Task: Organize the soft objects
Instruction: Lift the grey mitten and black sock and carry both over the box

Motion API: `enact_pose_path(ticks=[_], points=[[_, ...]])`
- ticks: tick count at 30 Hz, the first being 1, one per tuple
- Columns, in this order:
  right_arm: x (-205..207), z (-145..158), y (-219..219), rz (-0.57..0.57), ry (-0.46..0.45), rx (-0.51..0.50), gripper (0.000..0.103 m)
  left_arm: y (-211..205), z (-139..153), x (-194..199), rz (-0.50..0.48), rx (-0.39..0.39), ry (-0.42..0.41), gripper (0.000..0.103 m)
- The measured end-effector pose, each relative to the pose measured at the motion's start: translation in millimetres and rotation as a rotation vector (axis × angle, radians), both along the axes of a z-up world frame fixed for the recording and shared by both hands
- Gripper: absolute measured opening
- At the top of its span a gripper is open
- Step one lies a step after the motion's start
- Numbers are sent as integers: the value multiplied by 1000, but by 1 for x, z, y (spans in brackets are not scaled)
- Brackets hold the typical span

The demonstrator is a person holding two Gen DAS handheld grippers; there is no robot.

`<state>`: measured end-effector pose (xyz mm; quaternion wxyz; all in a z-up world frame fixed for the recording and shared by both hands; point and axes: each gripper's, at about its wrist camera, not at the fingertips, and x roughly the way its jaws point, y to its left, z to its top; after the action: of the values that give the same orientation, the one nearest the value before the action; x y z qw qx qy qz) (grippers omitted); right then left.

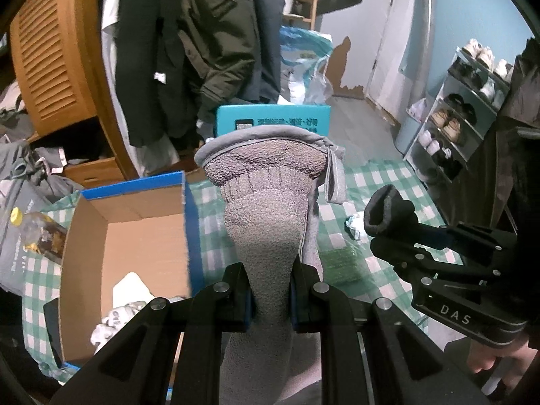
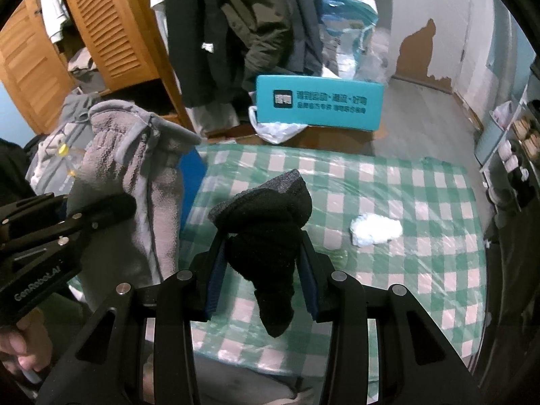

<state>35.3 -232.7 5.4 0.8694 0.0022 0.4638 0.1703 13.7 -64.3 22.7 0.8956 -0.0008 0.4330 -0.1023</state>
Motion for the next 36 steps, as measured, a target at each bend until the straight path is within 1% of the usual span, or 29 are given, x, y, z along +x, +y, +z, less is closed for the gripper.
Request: enact_pose_path(ticks=[11,14,19,29,36], points=[[3,13,43,61,-25,-1,39,41,15,-7,61,-30,-30,16],[4,14,53,76,-31,-3,39,52,19,-8,74,-47,-33,16],[5,16,72,98,-34,-8,39,71,25,-9,103,-52,-45,16],[6,18,107,147,-40,-18,39,101,26,-14,155,-42,-60,16],[9,15,129,178,-30,-19,39,123,19,-13,196,-26,-43,16]])
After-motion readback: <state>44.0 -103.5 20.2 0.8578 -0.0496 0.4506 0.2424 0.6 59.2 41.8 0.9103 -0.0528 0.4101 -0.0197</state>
